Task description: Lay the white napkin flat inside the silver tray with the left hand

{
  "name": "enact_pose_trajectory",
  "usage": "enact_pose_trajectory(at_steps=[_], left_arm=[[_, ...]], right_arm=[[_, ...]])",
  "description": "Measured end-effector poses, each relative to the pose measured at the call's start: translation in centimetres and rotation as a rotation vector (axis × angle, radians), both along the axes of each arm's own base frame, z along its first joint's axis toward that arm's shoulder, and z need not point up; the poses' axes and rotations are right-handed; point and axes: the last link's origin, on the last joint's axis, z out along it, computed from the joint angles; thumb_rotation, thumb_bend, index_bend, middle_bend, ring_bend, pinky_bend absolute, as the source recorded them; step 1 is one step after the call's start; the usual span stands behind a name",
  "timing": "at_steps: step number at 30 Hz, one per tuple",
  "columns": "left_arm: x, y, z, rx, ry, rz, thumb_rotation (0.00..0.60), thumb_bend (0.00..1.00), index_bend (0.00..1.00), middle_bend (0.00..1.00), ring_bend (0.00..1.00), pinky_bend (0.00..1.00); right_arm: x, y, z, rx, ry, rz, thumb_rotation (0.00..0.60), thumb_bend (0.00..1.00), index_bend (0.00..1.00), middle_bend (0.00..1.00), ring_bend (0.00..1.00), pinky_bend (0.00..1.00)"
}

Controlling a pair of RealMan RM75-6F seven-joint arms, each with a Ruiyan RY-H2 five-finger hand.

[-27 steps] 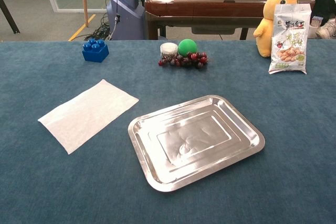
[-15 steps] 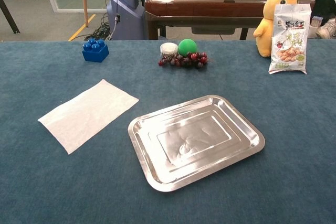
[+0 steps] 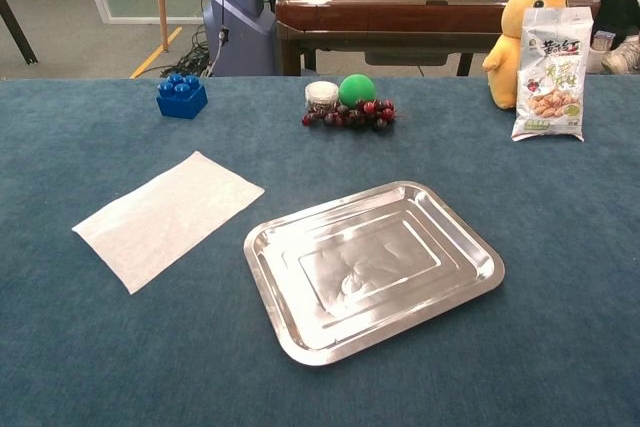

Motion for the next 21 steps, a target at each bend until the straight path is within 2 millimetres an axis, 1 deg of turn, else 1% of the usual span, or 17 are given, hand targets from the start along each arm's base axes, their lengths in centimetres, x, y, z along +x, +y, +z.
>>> enact_pose_trajectory(at_steps=[5, 7, 9, 12, 15, 21], left_arm=[[0.1, 0.8, -0.4, -0.068, 0.021, -0.029, 0.600, 0.32, 0.39, 0.07, 0.03, 0.26], [0.0, 1.0, -0.6, -0.088, 0.029, -0.034, 0.600, 0.28, 0.40, 0.06, 0.03, 0.25], [-0.1, 1.4, -0.9, -0.107, 0.038, -0.040, 0.600, 0.21, 0.40, 0.05, 0.02, 0.24], [-0.3, 1.8, -1.3, -0.120, 0.047, -0.049, 0.600, 0.14, 0.40, 0.04, 0.02, 0.23], [-0.5, 2.3, -1.8, -0.123, 0.055, -0.058, 0.600, 0.10, 0.39, 0.03, 0.01, 0.23], [-0.8, 3.5, -3.0, -0.123, 0.073, -0.075, 0.600, 0.08, 0.38, 0.03, 0.01, 0.23]], right_arm=[[-0.1, -0.1, 0.1, 0.001, -0.002, -0.004, 0.600, 0.51, 0.31, 0.37, 0.24, 0.26], [-0.1, -0.1, 0.1, 0.002, -0.002, -0.005, 0.600, 0.51, 0.31, 0.37, 0.24, 0.26], [-0.1, -0.2, 0.1, 0.002, -0.003, -0.005, 0.600, 0.51, 0.31, 0.37, 0.24, 0.26], [-0.1, -0.1, 0.1, 0.001, -0.003, -0.005, 0.600, 0.51, 0.31, 0.37, 0.24, 0.26], [-0.1, -0.1, 0.2, 0.000, -0.004, -0.004, 0.600, 0.51, 0.31, 0.37, 0.24, 0.26], [-0.1, -0.1, 0.2, 0.000, -0.006, -0.003, 0.600, 0.51, 0.31, 0.37, 0.24, 0.26]])
